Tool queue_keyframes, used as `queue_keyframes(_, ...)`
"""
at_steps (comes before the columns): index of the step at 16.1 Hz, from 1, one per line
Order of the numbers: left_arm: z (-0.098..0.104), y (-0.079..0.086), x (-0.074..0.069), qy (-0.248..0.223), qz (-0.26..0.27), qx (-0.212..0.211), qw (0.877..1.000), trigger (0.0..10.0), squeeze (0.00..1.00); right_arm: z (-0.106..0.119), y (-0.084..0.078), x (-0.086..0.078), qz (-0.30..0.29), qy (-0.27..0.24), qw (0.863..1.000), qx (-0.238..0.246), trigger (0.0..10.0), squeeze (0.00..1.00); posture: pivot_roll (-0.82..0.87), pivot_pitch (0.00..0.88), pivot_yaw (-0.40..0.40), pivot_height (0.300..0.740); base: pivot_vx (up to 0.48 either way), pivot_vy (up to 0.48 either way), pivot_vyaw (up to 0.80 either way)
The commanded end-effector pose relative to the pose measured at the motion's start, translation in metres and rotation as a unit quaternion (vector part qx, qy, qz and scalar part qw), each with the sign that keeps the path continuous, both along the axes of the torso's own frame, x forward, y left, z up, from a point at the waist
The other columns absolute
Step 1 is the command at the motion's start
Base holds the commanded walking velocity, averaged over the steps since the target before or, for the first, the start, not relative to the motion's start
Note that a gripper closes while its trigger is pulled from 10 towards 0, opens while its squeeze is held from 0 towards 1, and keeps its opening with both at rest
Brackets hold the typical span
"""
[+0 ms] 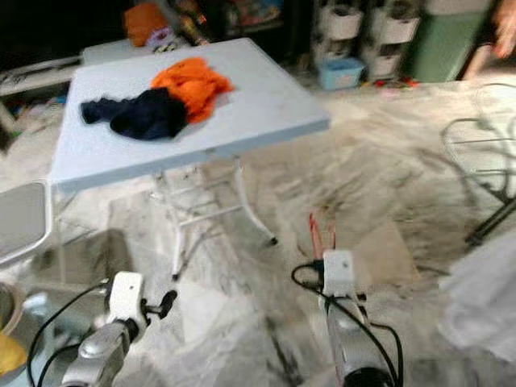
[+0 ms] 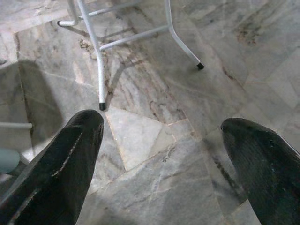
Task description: Hang hanger
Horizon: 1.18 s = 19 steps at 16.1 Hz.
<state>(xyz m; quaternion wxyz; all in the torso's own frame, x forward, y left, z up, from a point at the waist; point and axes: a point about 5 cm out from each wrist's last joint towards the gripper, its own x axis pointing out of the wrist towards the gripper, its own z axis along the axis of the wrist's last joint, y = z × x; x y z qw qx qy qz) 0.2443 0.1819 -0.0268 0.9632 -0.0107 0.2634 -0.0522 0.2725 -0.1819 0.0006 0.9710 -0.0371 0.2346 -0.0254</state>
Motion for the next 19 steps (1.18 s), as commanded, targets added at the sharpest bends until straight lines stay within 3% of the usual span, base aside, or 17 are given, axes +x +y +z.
queue_keyframes(1, -0.005, 0.006, -0.007, 0.011, 0.007, -0.003, 1.000, 10.0, 0.00, 0.000, 0.001, -0.001, 0.004, 0.000, 1.000, 0.004, 10.0, 0.00, -0.16, 0.000, 0.010, 0.740, 0.000, 0.000, -0.80)
queue_keyframes(7, -0.007, -0.002, -0.003, 0.002, -0.001, -0.014, 1.000, 10.0, 0.00, -0.003, 0.005, 0.003, 0.006, 0.002, 1.000, 0.008, 10.0, 0.00, -0.16, 0.000, 0.015, 0.740, 0.000, 0.000, -0.13)
queue_keyframes(12, -0.003, -0.006, 0.004, -0.016, -0.014, -0.029, 0.999, 10.0, 0.00, -0.003, 0.005, 0.003, 0.004, 0.000, 1.000, 0.009, 10.0, 0.00, -0.17, 0.000, 0.024, 0.740, 0.361, 0.000, 0.00)
queue_keyframes(19, -0.003, -0.007, 0.003, -0.020, -0.025, -0.028, 0.999, 10.0, 0.00, -0.007, 0.006, 0.000, 0.002, 0.004, 1.000, 0.009, 10.0, 0.00, -0.16, 0.000, 0.029, 0.740, 0.430, 0.000, -0.80)
